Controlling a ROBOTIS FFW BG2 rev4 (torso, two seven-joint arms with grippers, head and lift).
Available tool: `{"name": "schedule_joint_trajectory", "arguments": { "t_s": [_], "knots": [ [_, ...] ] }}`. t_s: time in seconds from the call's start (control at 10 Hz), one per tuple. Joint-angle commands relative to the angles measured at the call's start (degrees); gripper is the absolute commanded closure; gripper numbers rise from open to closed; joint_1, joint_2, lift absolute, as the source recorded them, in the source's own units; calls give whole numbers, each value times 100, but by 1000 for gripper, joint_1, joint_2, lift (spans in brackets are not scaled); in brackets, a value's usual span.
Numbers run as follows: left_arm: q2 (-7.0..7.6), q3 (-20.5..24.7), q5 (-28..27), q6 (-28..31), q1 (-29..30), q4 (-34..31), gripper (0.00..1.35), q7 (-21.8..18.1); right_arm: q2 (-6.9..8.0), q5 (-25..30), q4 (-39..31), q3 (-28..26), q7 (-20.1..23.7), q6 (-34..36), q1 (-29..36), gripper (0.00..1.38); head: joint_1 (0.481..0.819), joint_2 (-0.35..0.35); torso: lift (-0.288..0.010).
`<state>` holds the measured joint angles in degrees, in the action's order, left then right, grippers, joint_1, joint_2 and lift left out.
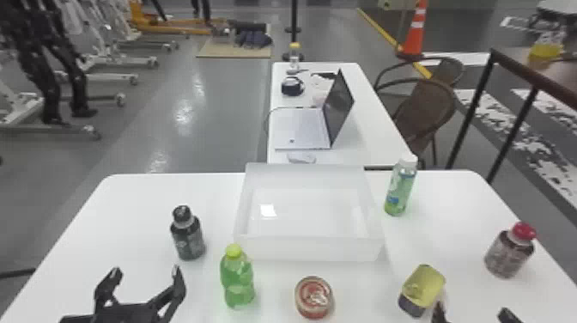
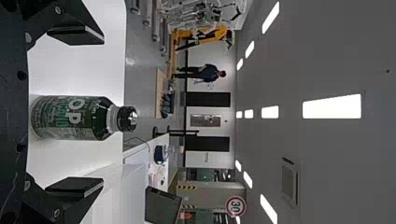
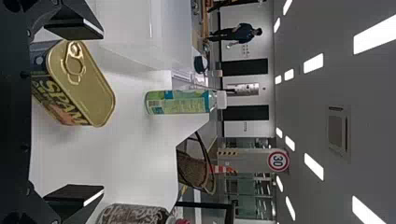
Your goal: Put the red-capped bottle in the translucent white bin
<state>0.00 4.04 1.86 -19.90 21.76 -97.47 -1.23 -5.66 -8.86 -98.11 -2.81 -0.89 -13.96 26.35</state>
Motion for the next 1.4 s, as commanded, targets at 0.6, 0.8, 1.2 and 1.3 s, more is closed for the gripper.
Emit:
{"name": "schedule_joint_trajectory", "arguments": {
  "t_s": [0.6, 0.8, 1.2, 1.3],
  "knots": [
    [-15, -26, -11, -14, -22, 27, 225, 0, -5, -432, 1479, -1204, 889, -652, -666, 128, 549, 0, -100],
    [-15, -34, -2, -14, -31, 36, 225, 0, -5, -309, 1532, -1503, 889, -406, -956, 128, 549, 0, -100],
    [-15, -43, 7, -40, -49, 53, 225, 0, -181, -230, 1936, -1811, 897, -107, -1571, 127, 549, 0, -100],
    [-15, -43, 16, -67, -57, 62, 226, 0, -278, -256, 2147, -1802, 968, -107, -1694, 128, 549, 0, -100]
  ]
}}
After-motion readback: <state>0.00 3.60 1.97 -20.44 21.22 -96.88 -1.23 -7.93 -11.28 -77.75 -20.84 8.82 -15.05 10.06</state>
